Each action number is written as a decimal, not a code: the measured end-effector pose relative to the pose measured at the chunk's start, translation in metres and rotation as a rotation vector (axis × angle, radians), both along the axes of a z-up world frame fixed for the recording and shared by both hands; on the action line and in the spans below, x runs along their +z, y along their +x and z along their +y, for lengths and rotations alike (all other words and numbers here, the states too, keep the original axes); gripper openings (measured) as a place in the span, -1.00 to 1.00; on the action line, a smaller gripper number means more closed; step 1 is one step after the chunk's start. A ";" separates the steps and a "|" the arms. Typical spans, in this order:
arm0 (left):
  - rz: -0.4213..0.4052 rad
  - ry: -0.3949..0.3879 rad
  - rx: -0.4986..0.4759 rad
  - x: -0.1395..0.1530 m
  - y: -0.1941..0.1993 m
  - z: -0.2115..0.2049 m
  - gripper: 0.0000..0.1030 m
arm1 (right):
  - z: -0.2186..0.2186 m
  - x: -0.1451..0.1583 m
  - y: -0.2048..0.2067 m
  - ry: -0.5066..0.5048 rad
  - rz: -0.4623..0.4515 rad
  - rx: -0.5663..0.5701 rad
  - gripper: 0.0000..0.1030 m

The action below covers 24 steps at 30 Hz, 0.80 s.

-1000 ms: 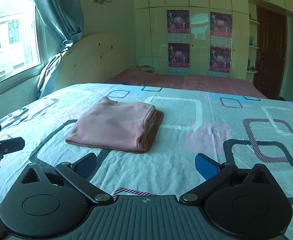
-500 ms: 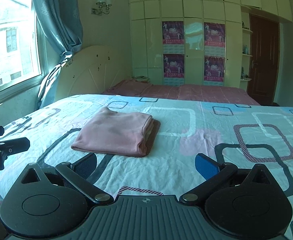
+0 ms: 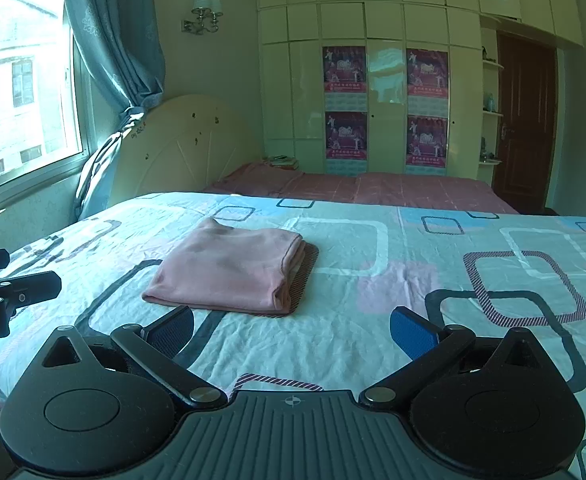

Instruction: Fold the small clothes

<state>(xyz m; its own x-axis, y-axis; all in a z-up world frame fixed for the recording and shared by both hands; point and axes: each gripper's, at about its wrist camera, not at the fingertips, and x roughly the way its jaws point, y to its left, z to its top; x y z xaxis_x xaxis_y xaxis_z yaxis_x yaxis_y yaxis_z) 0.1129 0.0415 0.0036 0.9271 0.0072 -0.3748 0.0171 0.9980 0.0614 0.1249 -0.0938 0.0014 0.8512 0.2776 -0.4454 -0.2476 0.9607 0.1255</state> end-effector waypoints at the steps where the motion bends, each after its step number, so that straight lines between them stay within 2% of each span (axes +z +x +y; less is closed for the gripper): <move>1: 0.000 0.000 0.000 0.000 0.000 0.000 0.99 | -0.002 0.000 0.000 0.000 0.000 -0.001 1.00; 24: 0.000 -0.002 0.005 0.007 -0.001 -0.003 0.99 | -0.006 0.002 0.001 0.000 -0.004 0.012 1.00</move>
<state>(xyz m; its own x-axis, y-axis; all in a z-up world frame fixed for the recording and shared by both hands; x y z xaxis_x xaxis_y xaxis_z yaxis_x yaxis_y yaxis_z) 0.1122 0.0386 0.0103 0.9269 0.0113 -0.3751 0.0118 0.9982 0.0591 0.1260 -0.1002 0.0037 0.8494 0.2879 -0.4423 -0.2598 0.9576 0.1244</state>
